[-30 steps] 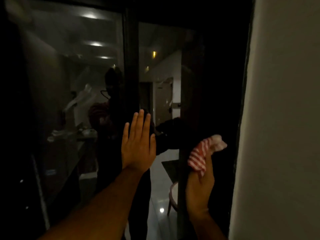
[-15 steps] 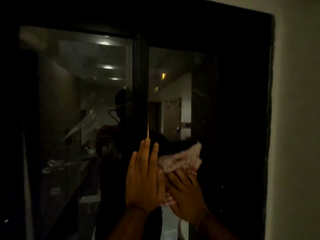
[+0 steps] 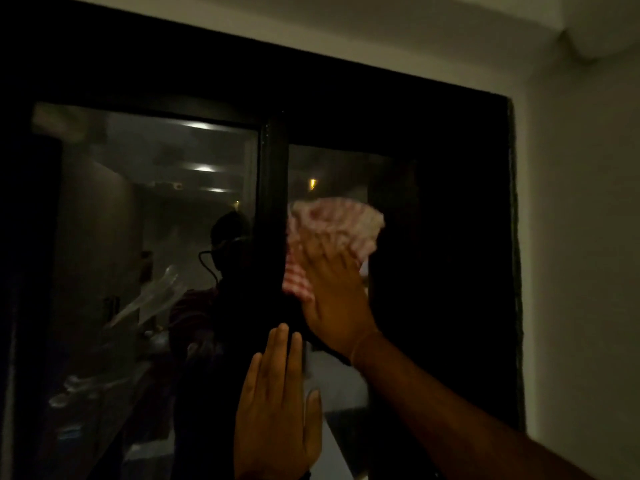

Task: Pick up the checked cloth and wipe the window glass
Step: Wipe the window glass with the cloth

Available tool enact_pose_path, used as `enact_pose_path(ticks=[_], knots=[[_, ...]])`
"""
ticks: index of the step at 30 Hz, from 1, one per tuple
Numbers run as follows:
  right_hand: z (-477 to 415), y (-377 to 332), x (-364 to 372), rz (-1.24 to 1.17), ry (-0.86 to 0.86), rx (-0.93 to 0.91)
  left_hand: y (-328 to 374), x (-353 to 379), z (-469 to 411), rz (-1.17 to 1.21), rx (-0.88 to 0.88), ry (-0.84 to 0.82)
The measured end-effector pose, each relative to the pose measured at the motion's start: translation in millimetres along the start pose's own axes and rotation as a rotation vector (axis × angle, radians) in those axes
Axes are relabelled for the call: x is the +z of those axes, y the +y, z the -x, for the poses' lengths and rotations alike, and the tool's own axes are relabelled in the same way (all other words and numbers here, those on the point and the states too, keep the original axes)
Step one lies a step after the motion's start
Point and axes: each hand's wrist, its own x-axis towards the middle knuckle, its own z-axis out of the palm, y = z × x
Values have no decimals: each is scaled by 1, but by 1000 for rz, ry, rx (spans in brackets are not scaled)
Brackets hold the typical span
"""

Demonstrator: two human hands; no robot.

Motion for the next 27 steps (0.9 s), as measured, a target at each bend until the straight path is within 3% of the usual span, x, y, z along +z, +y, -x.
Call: enact_pose_path(ticks=[3,5,10,12,16,20,23,24,26,27], knots=[[68,18,6,97,-73,-145,3,-2,-4,16,-35,17],[96,42,-3,104,-93,-128,4,-4,-6,2,-31,13],[20,83,-39,122,250,367,4,-12,-8,-27,-33,-29],[-33,71,-47,61,269,428,2,-13,-9,-15,-12,-46],[-52,22,-28,63,70,76,0,-9,-7,34,-6,-21],[47,16,-4,88,-113,-265,1,-6,-4,112,-32,4],[109,49,-13,166,-195,-363,-1,-1,-2,86,-21,-26],[108,60,-15,88,-132,-268,-2,0,-2,73,-20,-24],[84,80,-26,-38,-3,94,-5,4,-2,44,-22,-21],[61,85,-38,10,94,209,-5,6,-2,27,-17,-25]])
